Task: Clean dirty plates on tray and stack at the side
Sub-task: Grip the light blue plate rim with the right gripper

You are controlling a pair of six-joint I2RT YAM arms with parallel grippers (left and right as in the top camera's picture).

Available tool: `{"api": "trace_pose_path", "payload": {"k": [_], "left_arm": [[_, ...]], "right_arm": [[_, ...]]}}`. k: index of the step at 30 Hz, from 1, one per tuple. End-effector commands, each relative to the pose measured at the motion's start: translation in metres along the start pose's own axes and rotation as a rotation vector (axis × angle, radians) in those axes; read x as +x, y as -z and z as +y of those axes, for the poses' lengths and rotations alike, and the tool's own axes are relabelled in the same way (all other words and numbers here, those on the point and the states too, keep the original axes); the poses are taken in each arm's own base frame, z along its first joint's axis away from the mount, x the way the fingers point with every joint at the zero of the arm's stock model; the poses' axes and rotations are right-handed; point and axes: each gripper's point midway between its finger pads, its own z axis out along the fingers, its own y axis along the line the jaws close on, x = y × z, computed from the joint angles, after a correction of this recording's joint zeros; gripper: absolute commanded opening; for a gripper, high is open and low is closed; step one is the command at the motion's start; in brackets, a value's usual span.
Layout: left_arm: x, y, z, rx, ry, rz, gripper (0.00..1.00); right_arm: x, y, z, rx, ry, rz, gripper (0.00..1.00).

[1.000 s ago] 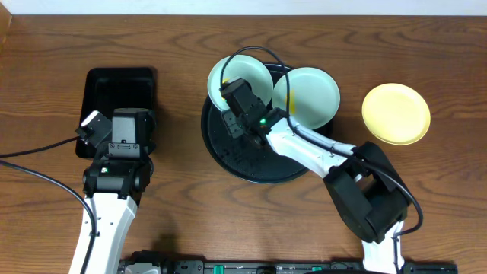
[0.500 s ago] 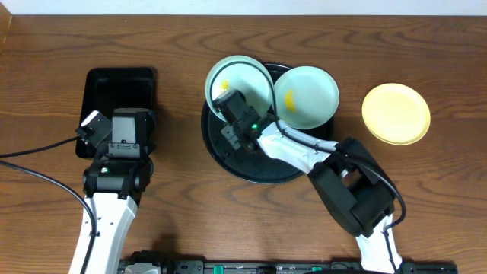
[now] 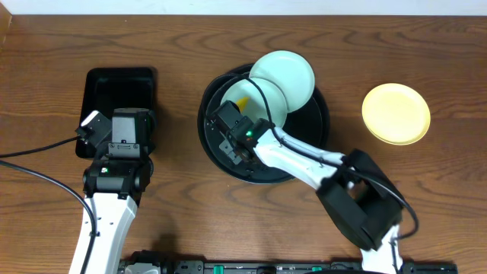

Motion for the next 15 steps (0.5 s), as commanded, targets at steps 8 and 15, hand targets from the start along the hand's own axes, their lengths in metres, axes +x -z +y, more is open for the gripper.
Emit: {"api": "trace_pose_path", "payload": {"k": [8, 15], "left_arm": [[-0.002, -0.001, 0.002, -0.007, -0.008, -0.009, 0.08], [-0.002, -0.001, 0.002, -0.008, -0.008, -0.009, 0.08]], "right_arm": [[-0.029, 0.114, -0.028, 0.078, -0.197, -0.168, 0.31], [0.021, 0.119, -0.106, 0.285, -0.596, -0.047, 0.45]]}}
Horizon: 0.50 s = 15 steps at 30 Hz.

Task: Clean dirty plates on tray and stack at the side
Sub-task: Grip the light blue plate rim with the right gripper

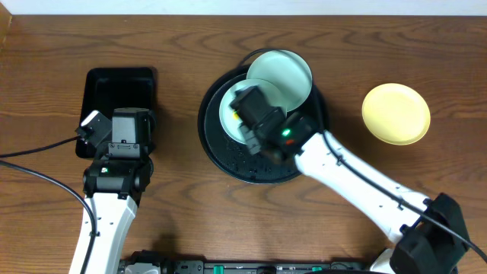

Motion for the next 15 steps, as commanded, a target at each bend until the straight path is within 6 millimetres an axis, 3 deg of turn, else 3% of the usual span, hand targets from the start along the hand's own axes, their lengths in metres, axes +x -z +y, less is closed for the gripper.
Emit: {"api": "trace_pose_path", "payload": {"k": [1, 3, 7, 9, 10, 13, 15], "left_arm": [[-0.002, -0.001, 0.002, -0.008, -0.009, -0.008, 0.08], [-0.002, -0.001, 0.002, -0.008, -0.009, -0.008, 0.08], [-0.002, -0.001, 0.002, -0.008, -0.009, -0.008, 0.08], [-0.002, -0.001, 0.002, -0.008, -0.009, -0.008, 0.08], [-0.002, -0.001, 0.002, -0.008, -0.009, -0.008, 0.08], [-0.002, -0.001, 0.002, -0.008, -0.009, -0.008, 0.08], [-0.002, -0.001, 0.002, -0.009, -0.010, -0.007, 0.08]], "right_arm": [[0.013, -0.018, -0.053, 0.138, -0.295, 0.069, 0.45], [0.028, -0.031, -0.062, 0.127, -0.394, 0.151, 0.43], [0.054, -0.059, -0.042, -0.027, -0.469, 0.322, 0.45], [0.065, -0.072, -0.036, -0.035, -0.479, 0.372, 0.68], [0.068, -0.078, -0.035, -0.024, -0.492, 0.385, 0.71], [0.077, -0.096, -0.031, 0.004, -0.558, 0.414, 0.67], [0.082, -0.104, -0.032, 0.034, -0.602, 0.422, 0.58]]}}
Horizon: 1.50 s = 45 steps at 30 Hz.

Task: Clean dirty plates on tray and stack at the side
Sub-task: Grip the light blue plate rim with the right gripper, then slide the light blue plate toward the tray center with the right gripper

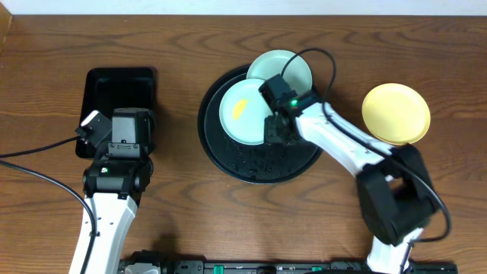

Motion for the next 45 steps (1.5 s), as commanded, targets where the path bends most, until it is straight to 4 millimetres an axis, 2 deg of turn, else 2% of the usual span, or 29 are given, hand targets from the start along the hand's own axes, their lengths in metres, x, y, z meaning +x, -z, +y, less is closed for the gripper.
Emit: {"api": "trace_pose_path", "payload": {"k": [1, 3, 5, 11, 14, 20, 24, 30, 33, 34, 37, 41, 45], "left_arm": [[-0.002, -0.001, 0.002, -0.009, -0.010, -0.007, 0.08], [-0.001, -0.001, 0.003, -0.011, -0.011, -0.006, 0.08], [-0.001, -0.001, 0.003, -0.011, -0.011, -0.005, 0.08], [-0.001, -0.001, 0.003, -0.011, -0.011, -0.005, 0.08], [-0.001, -0.001, 0.003, -0.011, -0.011, -0.005, 0.08], [-0.001, -0.001, 0.003, -0.011, -0.011, -0.005, 0.07], [-0.001, -0.001, 0.003, -0.011, -0.011, -0.005, 0.08], [-0.001, -0.001, 0.003, -0.011, -0.011, -0.005, 0.08], [-0.001, -0.001, 0.003, -0.011, -0.011, -0.005, 0.08], [-0.001, -0.001, 0.003, -0.011, -0.011, -0.005, 0.08], [-0.001, -0.001, 0.003, -0.011, -0.011, -0.005, 0.08], [-0.001, -0.001, 0.003, -0.011, -0.011, -0.005, 0.08], [-0.001, -0.001, 0.002, -0.011, -0.011, -0.005, 0.08]], "right_arm": [[0.007, -0.015, -0.001, 0.023, -0.143, 0.029, 0.51], [0.006, -0.020, -0.007, 0.058, -0.198, 0.015, 0.43], [0.002, -0.020, -0.011, 0.072, -0.234, 0.000, 0.41], [-0.007, -0.020, -0.012, 0.062, -0.258, -0.027, 0.42], [-0.011, -0.021, -0.009, 0.046, -0.263, -0.042, 0.47], [-0.023, -0.020, 0.000, 0.001, -0.319, -0.088, 0.46], [-0.024, -0.022, -0.005, 0.028, -0.337, -0.100, 0.35], [-0.013, -0.029, -0.009, 0.063, -0.328, -0.062, 0.31], [-0.013, -0.028, -0.008, 0.058, -0.315, -0.058, 0.24], [-0.013, -0.027, -0.008, 0.055, -0.305, -0.057, 0.21], [-0.012, -0.026, -0.007, 0.049, -0.263, -0.053, 0.02], [-0.015, -0.018, -0.003, 0.027, -0.207, -0.060, 0.01], [-0.020, 0.002, 0.002, -0.009, -0.152, -0.091, 0.01]]}}
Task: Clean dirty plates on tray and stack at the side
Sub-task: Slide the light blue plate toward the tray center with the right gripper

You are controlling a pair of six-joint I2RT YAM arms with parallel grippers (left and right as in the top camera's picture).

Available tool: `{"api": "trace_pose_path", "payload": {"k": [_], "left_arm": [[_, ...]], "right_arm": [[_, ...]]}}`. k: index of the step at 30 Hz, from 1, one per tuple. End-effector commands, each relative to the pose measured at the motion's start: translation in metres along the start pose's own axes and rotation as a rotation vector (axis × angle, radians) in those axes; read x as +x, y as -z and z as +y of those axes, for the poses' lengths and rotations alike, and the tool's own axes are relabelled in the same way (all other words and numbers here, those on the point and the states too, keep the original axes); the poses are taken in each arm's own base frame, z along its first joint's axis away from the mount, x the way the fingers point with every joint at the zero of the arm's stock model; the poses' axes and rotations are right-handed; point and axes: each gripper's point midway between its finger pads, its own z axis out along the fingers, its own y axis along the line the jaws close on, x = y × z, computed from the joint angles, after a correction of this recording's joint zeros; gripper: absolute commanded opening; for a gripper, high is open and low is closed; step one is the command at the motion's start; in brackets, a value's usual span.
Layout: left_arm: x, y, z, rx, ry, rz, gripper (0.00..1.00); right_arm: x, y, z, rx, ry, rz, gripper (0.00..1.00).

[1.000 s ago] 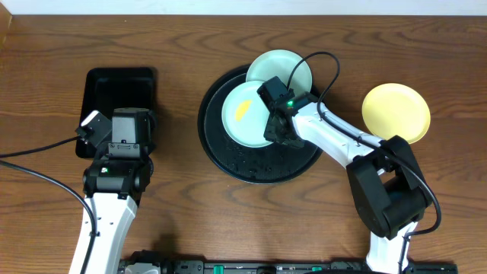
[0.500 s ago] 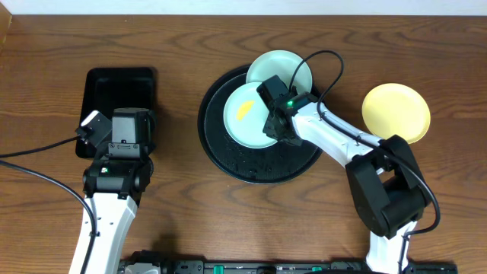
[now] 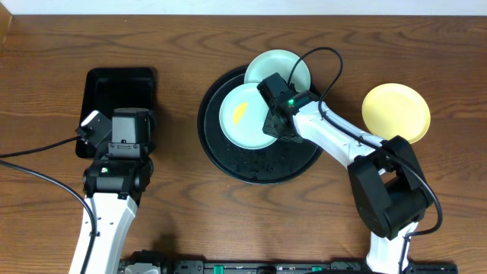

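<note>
A round black tray (image 3: 228,164) sits mid-table. On it lies a pale green plate (image 3: 242,122) with a yellow scrap (image 3: 240,113) on its face. A second pale green plate (image 3: 278,67) overlaps the tray's far rim. My right gripper (image 3: 274,126) is down at the right edge of the front green plate; its own body hides how the fingers stand. A yellow plate (image 3: 396,114) lies on the table to the right. My left gripper (image 3: 128,116) hovers at the near end of a black bin, fingers hidden from above.
The black rectangular bin (image 3: 120,87) stands at the left. A cable loops above the right wrist over the rear green plate. Another cable runs off the left edge. Bare wood lies between tray and yellow plate.
The right gripper stays at the right edge of the front green plate, only slightly shifted. The right arm's elbow has swung a little to the left. The left arm is unchanged.
The right gripper was first over the tray's left part, covering part of the front green plate. Then it was above that plate's middle. After that it stood at the plate's right edge, where it remains. The yellow scrap is still on the plate, and the left arm never moved.
</note>
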Motion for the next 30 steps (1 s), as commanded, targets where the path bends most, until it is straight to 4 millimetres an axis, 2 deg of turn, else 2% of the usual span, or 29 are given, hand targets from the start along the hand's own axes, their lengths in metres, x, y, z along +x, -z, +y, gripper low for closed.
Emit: {"api": "trace_pose_path", "payload": {"k": [1, 3, 7, 11, 16, 23, 27, 30], "left_arm": [[-0.001, -0.001, 0.002, -0.010, -0.011, -0.005, 0.08], [-0.001, -0.001, 0.002, -0.010, -0.010, -0.006, 0.08], [-0.001, -0.001, 0.002, -0.010, -0.010, -0.006, 0.08], [-0.001, -0.001, 0.002, -0.010, -0.010, -0.006, 0.07], [0.003, -0.001, -0.004, 0.023, -0.008, 0.020, 0.08], [0.007, 0.000, -0.009, 0.054, -0.006, 0.046, 0.07], [0.014, 0.001, -0.022, 0.124, -0.028, 0.092, 0.08], [0.022, 0.006, -0.042, 0.237, -0.087, 0.141, 0.08]], "right_arm": [[0.002, 0.018, -0.001, -0.018, 0.104, -0.007, 0.01], [0.003, 0.027, 0.003, -0.049, 0.152, -0.001, 0.01], [0.022, 0.033, 0.009, -0.113, 0.273, 0.091, 0.01], [0.036, 0.029, -0.006, -0.071, 0.361, 0.148, 0.01], [0.031, 0.011, -0.037, 0.064, 0.337, 0.088, 0.01], [0.026, -0.009, -0.060, 0.078, 0.249, 0.074, 0.01], [0.028, -0.015, -0.059, 0.037, 0.255, 0.086, 0.02], [0.027, -0.016, -0.057, 0.032, 0.255, 0.079, 0.08]]}}
